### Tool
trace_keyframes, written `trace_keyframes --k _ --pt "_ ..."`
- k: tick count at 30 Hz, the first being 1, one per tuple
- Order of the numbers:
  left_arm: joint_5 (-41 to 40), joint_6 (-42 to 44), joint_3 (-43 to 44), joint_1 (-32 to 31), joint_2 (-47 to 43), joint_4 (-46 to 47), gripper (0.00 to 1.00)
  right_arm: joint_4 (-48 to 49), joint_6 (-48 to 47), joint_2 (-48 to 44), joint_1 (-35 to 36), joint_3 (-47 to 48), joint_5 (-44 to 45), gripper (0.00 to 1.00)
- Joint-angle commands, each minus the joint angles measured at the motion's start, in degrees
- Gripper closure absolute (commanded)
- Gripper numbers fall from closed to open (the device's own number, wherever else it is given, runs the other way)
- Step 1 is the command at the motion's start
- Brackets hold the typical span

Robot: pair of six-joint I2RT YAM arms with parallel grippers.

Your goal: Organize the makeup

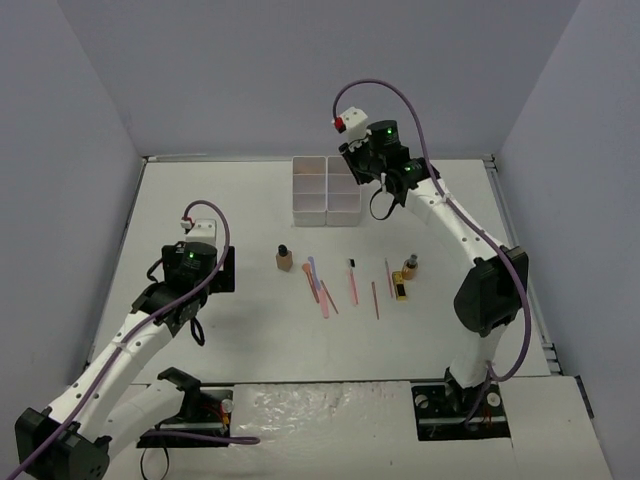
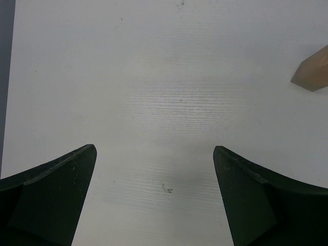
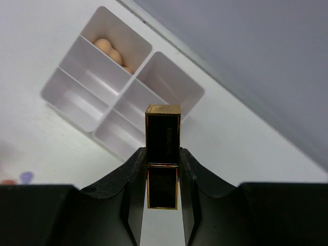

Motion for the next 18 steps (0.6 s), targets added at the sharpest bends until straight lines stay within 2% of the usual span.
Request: trace_keyframes --k 1,9,18 --pt "-1.1 -0.2 1.3 0.2 -1.0 1.7 0.03 1.8 -23.2 3.7 -0.7 6.4 -5.1 1.00" --pt "-1.5 0.1 1.2 0.2 -0.9 1.9 0.03 1.8 -38.0 11.3 -1.1 12.0 -6.0 1.00" --pt "-1.2 0.1 1.0 0.2 -0.4 2.0 0.03 3.4 -42.8 19.6 -1.0 18.3 -6.0 1.00"
